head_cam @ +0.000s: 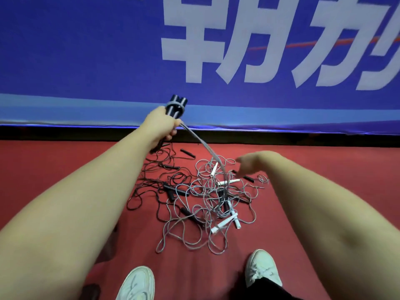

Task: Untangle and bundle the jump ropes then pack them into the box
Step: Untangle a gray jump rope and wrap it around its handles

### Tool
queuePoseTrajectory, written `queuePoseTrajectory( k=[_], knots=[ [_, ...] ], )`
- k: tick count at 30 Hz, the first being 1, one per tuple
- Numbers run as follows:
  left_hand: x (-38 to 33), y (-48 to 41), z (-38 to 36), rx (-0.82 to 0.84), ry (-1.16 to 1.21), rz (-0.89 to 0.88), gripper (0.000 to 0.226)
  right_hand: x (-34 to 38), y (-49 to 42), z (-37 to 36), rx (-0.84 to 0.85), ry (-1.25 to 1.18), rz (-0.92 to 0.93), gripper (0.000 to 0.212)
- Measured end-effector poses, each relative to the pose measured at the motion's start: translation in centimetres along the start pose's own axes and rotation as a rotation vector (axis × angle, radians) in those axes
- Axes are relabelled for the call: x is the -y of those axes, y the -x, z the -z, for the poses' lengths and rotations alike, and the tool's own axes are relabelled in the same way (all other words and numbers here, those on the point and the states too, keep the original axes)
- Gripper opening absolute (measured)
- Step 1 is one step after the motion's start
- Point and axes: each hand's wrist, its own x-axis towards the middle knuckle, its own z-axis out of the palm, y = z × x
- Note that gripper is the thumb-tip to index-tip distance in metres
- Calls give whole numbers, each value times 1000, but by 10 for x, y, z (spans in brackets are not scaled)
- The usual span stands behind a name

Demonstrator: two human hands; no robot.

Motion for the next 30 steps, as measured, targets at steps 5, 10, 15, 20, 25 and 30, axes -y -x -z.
queuePoseTrajectory(
  k=[5,10,15,20,25,30],
  knots=[
    [5,5,-24,127,-134,-36,14,49,-3,-17,-130,-979,390,60],
    [3,4,-23,161,-193,-59,11,68,-16,-31,-238,-1083,533,25],
    [17,6,-19,149,-760,-185,29,64,-14,-28,-220,-1206,507,30],
    [41,12,-34,96,-1051,-314,42,61,-4,-18,-231,-1027,371,32],
    [47,19,-48,-18,-1160,-344,13,57,9,-8,-136,-1147,272,49],
    [59,28,-59,-54,-1259,-376,20,63,10,-10,-240,-943,129,58]
  ],
)
